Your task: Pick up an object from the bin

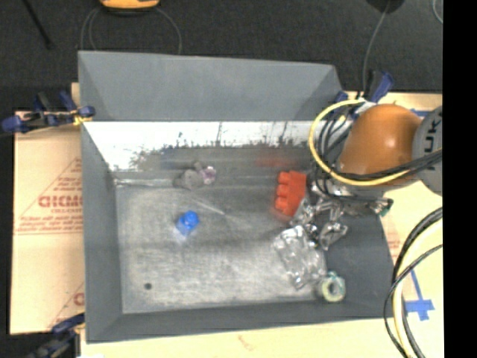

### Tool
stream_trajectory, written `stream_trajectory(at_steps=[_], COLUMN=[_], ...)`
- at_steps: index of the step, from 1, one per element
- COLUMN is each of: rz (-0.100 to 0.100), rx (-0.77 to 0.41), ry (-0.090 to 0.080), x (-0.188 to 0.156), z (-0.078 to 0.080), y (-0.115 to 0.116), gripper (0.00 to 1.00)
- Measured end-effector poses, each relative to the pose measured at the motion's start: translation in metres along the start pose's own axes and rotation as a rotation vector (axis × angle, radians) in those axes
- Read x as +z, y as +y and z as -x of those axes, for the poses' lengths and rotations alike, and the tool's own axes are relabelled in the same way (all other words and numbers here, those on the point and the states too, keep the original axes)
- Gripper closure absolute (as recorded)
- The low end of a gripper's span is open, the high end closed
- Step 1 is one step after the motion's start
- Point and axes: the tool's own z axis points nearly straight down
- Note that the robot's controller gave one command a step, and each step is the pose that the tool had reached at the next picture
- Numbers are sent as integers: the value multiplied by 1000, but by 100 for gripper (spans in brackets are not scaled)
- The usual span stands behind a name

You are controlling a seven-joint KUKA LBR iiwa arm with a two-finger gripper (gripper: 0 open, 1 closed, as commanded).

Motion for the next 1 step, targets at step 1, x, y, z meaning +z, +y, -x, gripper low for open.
stream_trajectory(at_steps=[1], rz=[2], rx=[0], ry=[-3], x=[0], z=[2], y=[1], gripper=[0])
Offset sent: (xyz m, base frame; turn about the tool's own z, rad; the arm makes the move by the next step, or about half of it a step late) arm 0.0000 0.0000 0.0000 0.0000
